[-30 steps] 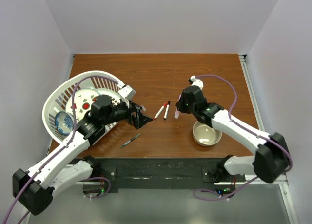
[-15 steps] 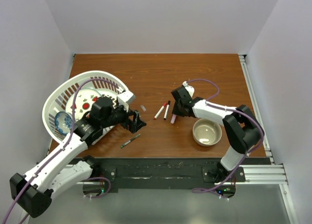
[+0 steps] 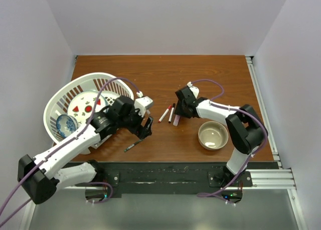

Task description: Insert the pens into the pen caps

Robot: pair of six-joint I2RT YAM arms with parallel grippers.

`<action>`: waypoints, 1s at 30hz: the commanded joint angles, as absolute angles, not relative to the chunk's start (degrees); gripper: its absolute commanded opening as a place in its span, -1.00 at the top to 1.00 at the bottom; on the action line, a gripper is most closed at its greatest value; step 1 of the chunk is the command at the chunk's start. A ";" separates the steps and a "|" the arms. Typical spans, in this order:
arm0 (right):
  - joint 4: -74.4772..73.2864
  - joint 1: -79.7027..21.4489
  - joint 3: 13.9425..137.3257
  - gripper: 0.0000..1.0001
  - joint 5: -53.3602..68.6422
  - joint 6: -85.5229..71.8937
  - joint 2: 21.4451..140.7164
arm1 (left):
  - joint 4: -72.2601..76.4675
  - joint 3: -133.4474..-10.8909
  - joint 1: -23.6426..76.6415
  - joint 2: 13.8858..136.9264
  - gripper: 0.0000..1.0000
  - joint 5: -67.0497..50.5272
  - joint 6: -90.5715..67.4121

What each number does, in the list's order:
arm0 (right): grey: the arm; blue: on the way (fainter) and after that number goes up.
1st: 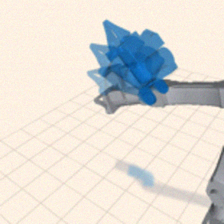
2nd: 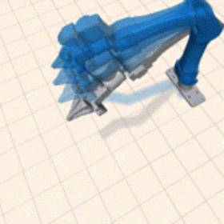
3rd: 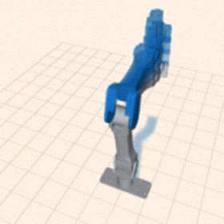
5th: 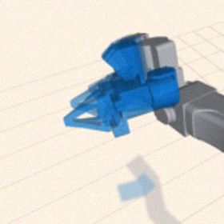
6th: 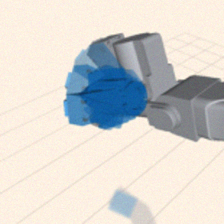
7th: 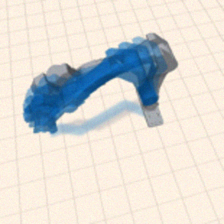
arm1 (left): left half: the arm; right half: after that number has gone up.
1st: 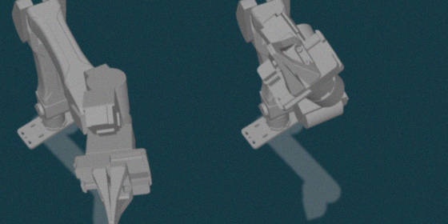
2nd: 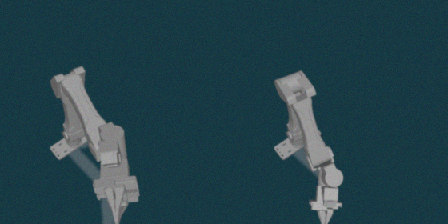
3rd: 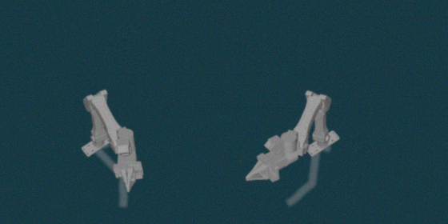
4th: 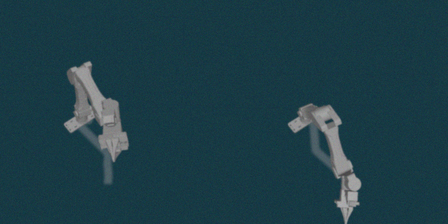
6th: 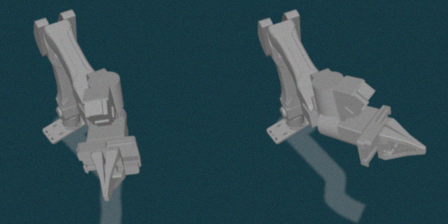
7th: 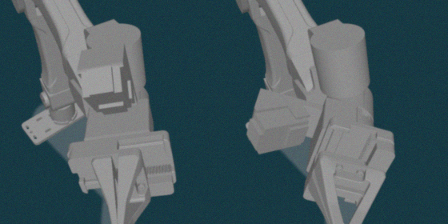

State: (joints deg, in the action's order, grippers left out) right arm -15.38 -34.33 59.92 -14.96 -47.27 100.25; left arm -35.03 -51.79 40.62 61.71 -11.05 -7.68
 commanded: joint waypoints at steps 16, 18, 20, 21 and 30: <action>-22.14 -28.04 51.50 0.10 -22.24 -36.30 58.28 | -39.29 -54.49 47.99 80.14 0.02 4.65 -0.26; -23.11 -27.86 51.94 0.09 -22.59 -35.51 55.64 | -40.60 -55.80 47.99 82.17 0.07 5.01 -0.26; -23.90 -27.77 52.38 0.08 -22.94 -34.90 54.32 | -41.83 -56.51 47.90 85.24 -0.05 4.57 -0.35; -24.52 -27.77 52.73 0.08 -22.94 -34.63 53.19 | -41.84 -56.51 47.99 86.04 -0.11 5.44 -0.53; -26.19 -27.86 53.61 0.08 -24.43 -32.70 47.82 | -43.16 -57.57 47.99 93.42 -0.02 7.83 -1.06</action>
